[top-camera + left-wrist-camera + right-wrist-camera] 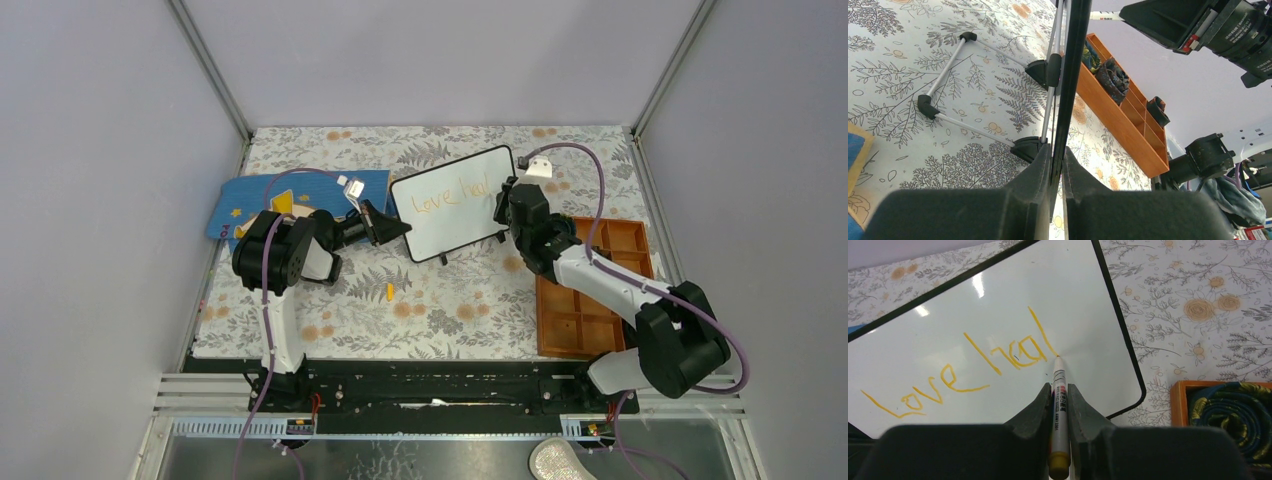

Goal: Write a sentence on the whiteboard

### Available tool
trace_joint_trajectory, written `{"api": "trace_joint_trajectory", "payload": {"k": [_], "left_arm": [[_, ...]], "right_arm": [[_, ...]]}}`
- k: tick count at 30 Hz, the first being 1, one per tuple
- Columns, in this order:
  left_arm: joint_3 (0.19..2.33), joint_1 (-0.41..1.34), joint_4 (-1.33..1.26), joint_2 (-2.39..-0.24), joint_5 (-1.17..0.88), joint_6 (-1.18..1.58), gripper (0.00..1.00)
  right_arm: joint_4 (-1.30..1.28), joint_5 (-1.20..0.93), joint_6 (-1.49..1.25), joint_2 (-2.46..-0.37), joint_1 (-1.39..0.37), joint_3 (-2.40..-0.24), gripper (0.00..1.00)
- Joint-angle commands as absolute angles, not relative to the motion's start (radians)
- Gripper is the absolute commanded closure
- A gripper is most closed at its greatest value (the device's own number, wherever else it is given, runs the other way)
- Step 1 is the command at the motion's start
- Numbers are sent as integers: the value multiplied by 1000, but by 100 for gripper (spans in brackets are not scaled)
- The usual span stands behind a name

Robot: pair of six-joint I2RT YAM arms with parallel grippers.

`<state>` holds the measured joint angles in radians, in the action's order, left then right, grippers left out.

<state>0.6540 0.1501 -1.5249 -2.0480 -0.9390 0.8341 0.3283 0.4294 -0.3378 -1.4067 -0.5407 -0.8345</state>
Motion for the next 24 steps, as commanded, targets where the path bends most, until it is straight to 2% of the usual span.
{"api": "trace_joint_trajectory", "payload": {"k": [1,12,24], "left_arm": [[638,153,-1465,-2033,-960,833,100],[638,153,-1466,-2034,-960,834,100],[640,153,-1462,-2037,-960,833,100]], "right_arm": [[388,476,-344,-1320,-533,-783,100],[593,531,-330,-1241,-530,-712,100],[553,462,-353,-1311,-520,-787,100]]}}
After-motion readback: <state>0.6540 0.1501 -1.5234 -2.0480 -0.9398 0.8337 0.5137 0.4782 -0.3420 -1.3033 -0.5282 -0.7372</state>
